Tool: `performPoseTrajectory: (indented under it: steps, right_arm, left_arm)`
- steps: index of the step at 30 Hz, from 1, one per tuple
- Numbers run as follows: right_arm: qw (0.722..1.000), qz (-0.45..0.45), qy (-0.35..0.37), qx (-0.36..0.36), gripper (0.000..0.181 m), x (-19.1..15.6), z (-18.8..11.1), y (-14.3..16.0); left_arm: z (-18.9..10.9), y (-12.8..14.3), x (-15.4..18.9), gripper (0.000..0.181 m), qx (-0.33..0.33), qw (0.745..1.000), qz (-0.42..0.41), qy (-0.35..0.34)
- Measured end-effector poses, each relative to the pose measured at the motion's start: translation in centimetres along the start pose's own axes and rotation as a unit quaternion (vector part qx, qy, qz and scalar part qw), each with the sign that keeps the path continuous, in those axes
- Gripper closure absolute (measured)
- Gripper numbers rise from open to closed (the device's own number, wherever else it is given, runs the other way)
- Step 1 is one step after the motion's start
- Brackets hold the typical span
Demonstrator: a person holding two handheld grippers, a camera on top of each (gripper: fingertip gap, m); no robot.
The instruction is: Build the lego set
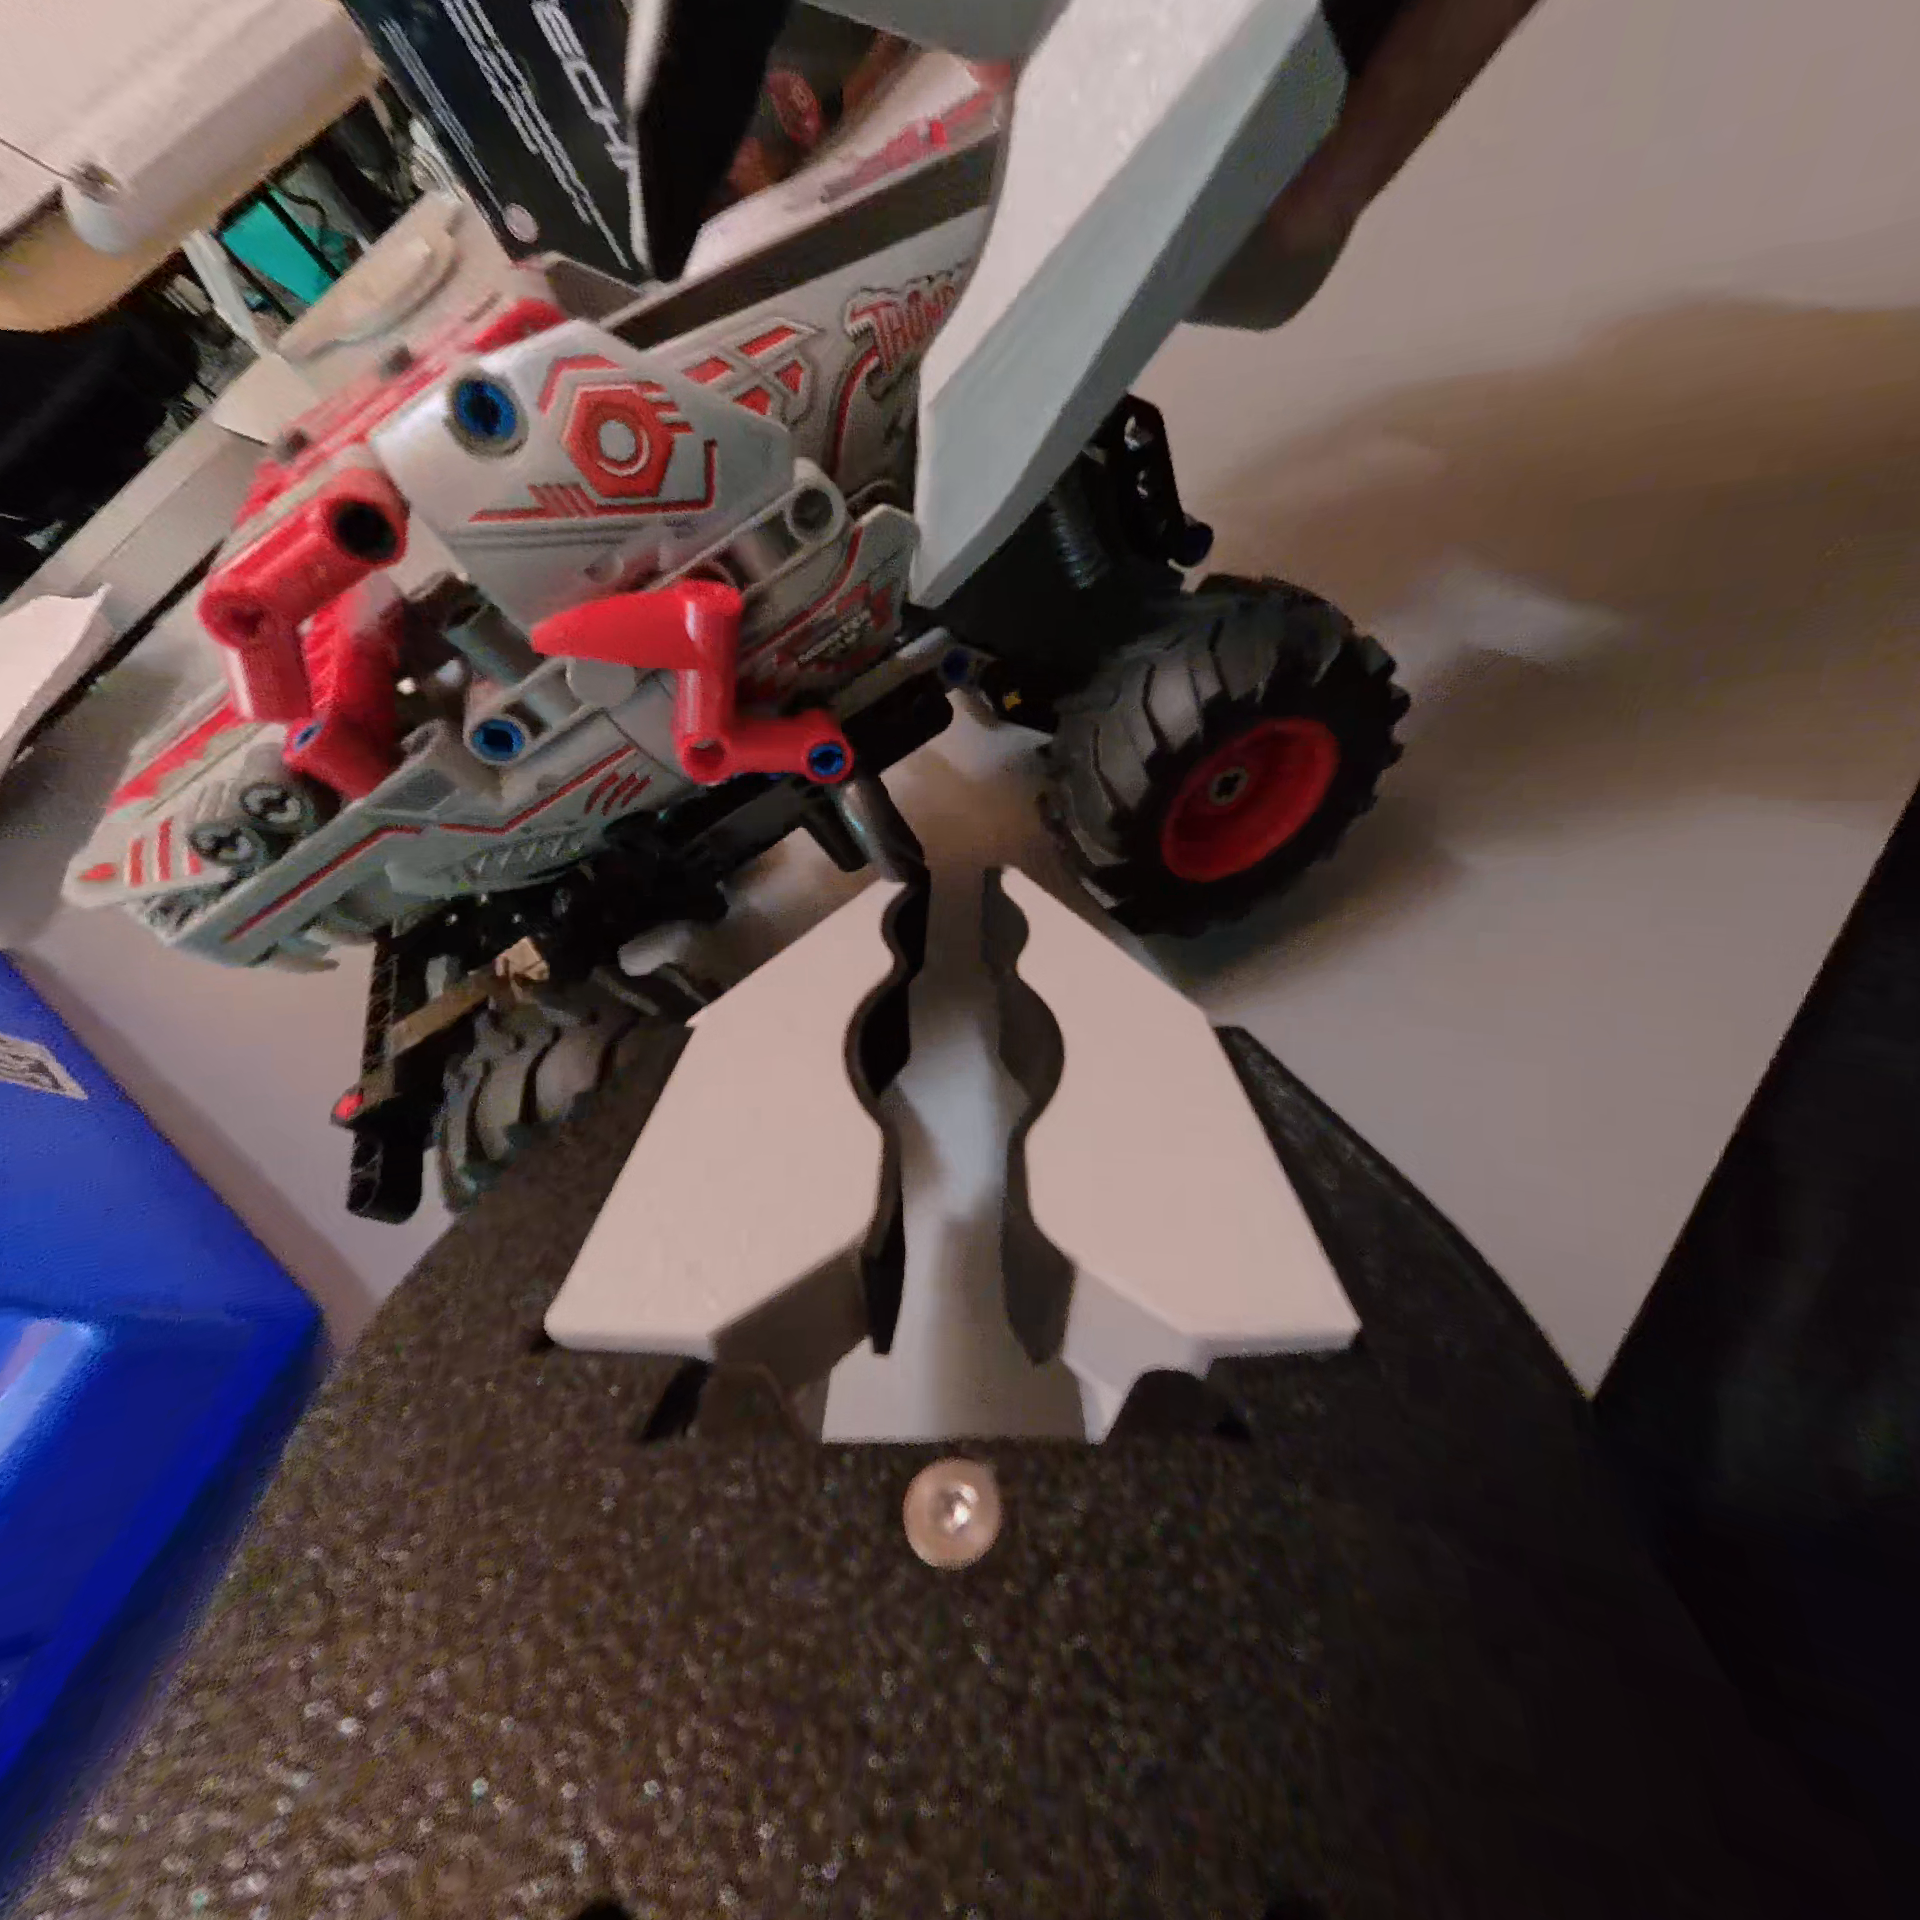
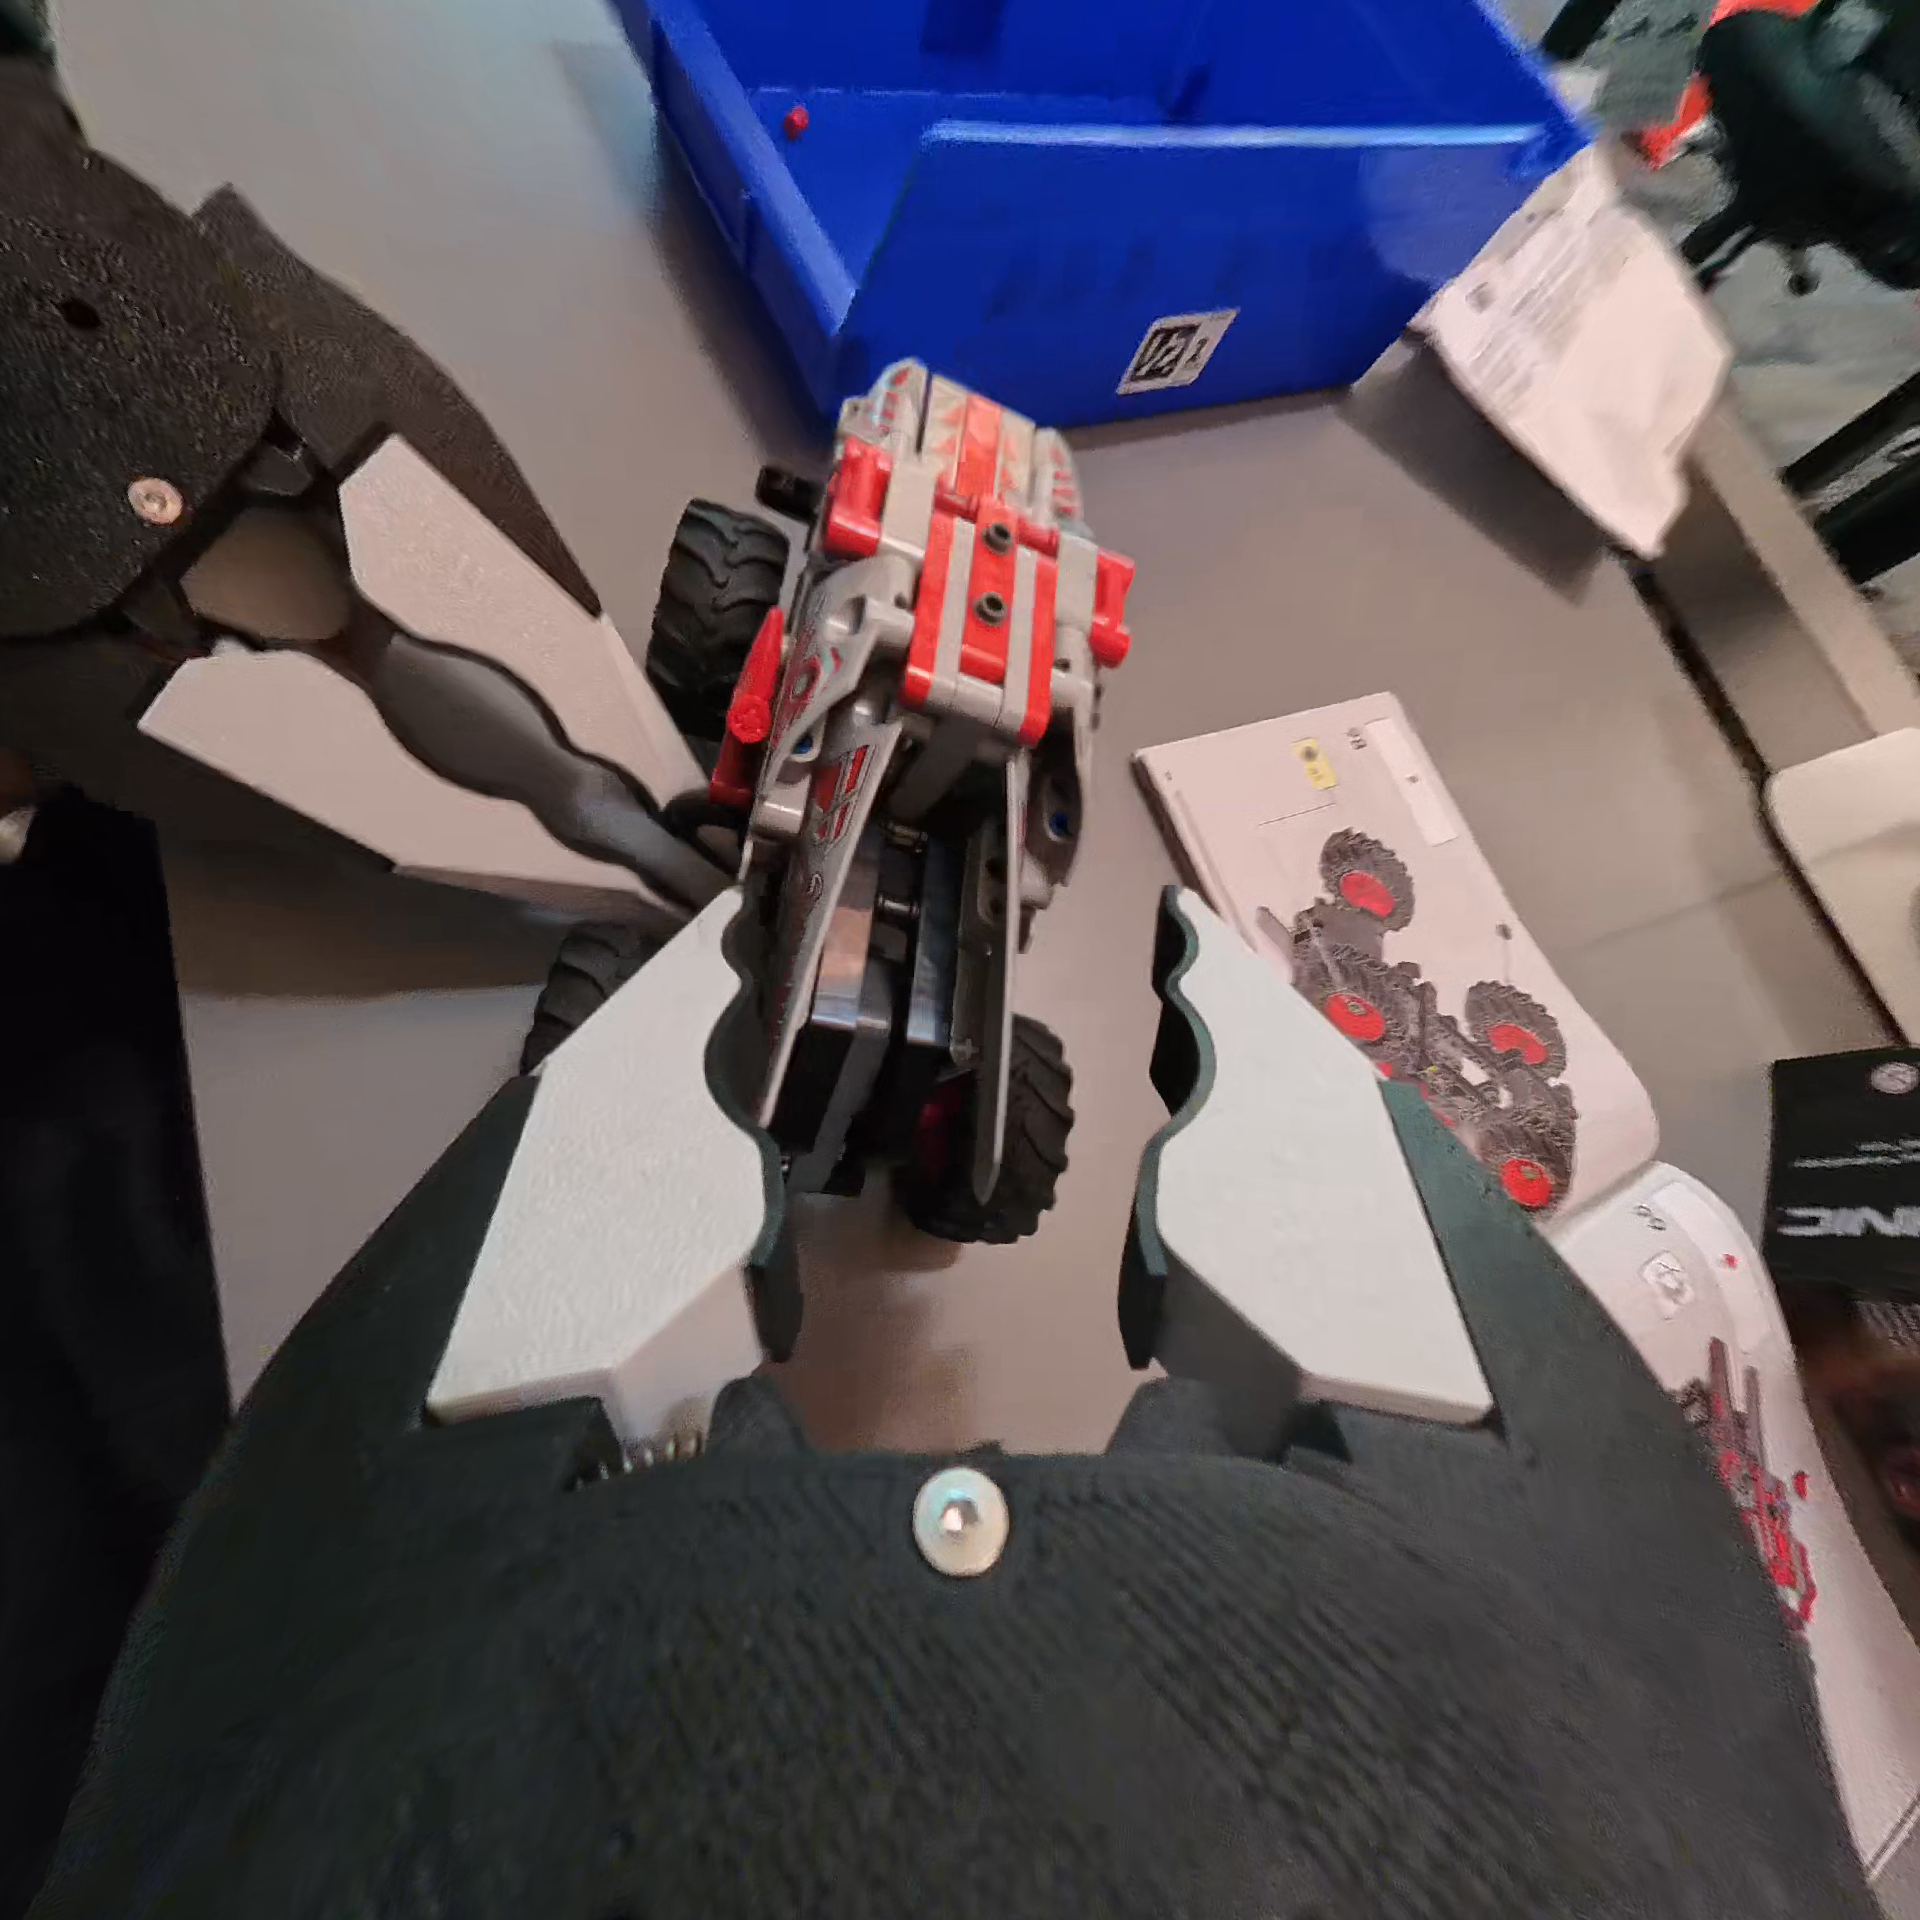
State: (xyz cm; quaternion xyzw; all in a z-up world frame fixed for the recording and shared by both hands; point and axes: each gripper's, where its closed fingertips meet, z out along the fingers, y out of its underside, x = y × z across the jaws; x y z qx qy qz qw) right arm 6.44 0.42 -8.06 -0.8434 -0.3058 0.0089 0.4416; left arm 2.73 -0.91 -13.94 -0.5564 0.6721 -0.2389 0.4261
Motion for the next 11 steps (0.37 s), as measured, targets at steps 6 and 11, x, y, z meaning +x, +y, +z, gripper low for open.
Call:
performPoseTrajectory:
  steps: [6, 11]
  right_arm:
    - [0.995, -0.042, -0.089, -0.022, 0.12, -1.7, 0.7, 1.1]
    - [0.987, -0.109, -0.105, -0.054, 0.126, 0.3, -0.9, 3.1]
  left_arm:
    - [0.2, 0.2, 0.4, 0.171, -0.009, 1.0, 0.024, -0.001]
    - [-2.1, -0.9, 1.3, 0.168, 0.042, 0.997, 0.0, 0.058]
